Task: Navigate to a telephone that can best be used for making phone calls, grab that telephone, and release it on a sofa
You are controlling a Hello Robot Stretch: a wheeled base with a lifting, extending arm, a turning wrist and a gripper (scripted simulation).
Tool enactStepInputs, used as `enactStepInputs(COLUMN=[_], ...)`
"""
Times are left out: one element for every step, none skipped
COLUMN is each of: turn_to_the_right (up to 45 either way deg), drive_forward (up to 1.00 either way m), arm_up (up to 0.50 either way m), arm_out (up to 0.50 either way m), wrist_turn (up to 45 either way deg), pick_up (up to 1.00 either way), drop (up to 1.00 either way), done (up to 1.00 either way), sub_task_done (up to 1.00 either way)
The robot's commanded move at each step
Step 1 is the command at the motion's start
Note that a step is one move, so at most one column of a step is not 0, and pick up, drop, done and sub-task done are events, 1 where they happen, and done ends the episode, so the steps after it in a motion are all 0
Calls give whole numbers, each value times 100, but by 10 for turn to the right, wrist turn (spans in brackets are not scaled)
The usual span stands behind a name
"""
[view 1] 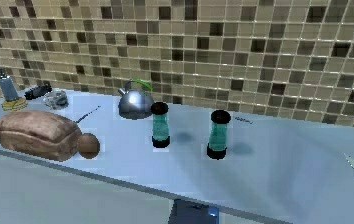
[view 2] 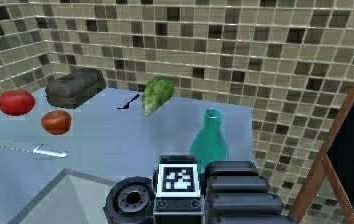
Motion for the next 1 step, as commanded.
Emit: enactStepInputs(turn_to_the_right=[-450], drive_forward=[0], arm_up=[0], arm_out=[0], wrist_turn=[0], pick_up=[0], drop=[0], done=[0], sub_task_done=[0])
